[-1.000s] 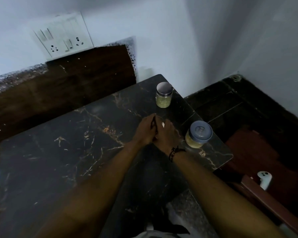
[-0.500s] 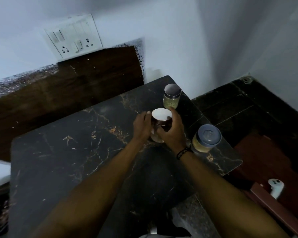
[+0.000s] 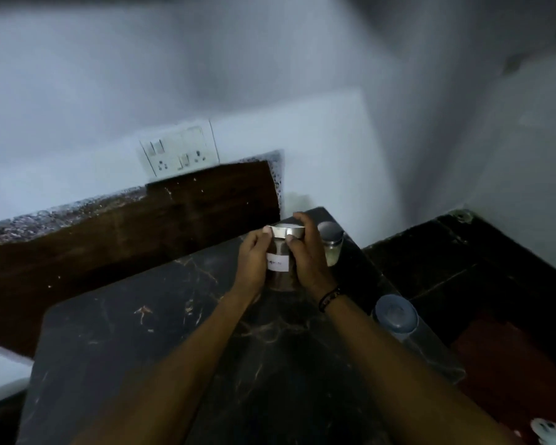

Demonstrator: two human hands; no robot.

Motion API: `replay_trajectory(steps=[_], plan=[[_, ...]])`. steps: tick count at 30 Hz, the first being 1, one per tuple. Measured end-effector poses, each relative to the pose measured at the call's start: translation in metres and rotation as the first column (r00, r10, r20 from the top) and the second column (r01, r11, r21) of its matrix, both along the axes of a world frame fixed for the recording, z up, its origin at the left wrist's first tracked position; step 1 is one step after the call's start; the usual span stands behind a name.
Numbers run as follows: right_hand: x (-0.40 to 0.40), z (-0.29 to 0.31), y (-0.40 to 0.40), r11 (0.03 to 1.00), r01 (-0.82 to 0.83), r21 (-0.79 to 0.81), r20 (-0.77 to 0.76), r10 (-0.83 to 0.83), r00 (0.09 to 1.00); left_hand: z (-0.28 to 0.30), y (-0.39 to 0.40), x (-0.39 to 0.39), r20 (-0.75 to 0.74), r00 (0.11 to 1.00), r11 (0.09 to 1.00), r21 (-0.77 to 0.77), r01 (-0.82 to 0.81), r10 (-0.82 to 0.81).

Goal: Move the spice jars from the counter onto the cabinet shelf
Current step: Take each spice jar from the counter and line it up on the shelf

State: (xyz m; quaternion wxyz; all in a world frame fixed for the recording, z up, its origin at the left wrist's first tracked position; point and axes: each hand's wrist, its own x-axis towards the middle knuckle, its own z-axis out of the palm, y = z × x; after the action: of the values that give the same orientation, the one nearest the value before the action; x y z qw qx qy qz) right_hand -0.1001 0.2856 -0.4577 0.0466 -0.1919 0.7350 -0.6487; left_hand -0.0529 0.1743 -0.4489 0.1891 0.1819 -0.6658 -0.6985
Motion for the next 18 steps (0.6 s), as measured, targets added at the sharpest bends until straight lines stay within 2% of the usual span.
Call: replay_trajectory(steps=[3, 7, 9, 13, 18], plan=[[-0.007, 0.056, -0.017, 0.993, -0.003, -0.117, -0.026, 0.0, 1.0, 0.047, -0.01, -0.008, -0.112, 0.992, 0.998, -0.02, -0.061, 0.058], [-0.024, 0.137, -0.035, 0.963, -0.07, -0.261, -0.183, 0.021, 0.983, 0.13, -0.023, -0.023, -0.301, 0.95, 0.995, -0.026, -0.092, 0.08], [-0.031, 0.186, -0.041, 0.95, -0.115, -0.291, -0.274, 0.032, 0.961, 0.18, -0.03, -0.025, -0.397, 0.913, 0.989, -0.069, -0.127, 0.09], [-0.039, 0.261, -0.049, 0.929, -0.174, -0.327, -0.414, 0.026, 0.91, 0.259, -0.036, -0.026, -0.488, 0.87, 0.965, -0.188, -0.182, 0.069], [-0.048, 0.357, -0.062, 0.932, -0.168, -0.323, -0.552, -0.041, 0.833, 0.353, -0.048, -0.029, -0.594, 0.804, 0.926, -0.285, -0.248, 0.033]])
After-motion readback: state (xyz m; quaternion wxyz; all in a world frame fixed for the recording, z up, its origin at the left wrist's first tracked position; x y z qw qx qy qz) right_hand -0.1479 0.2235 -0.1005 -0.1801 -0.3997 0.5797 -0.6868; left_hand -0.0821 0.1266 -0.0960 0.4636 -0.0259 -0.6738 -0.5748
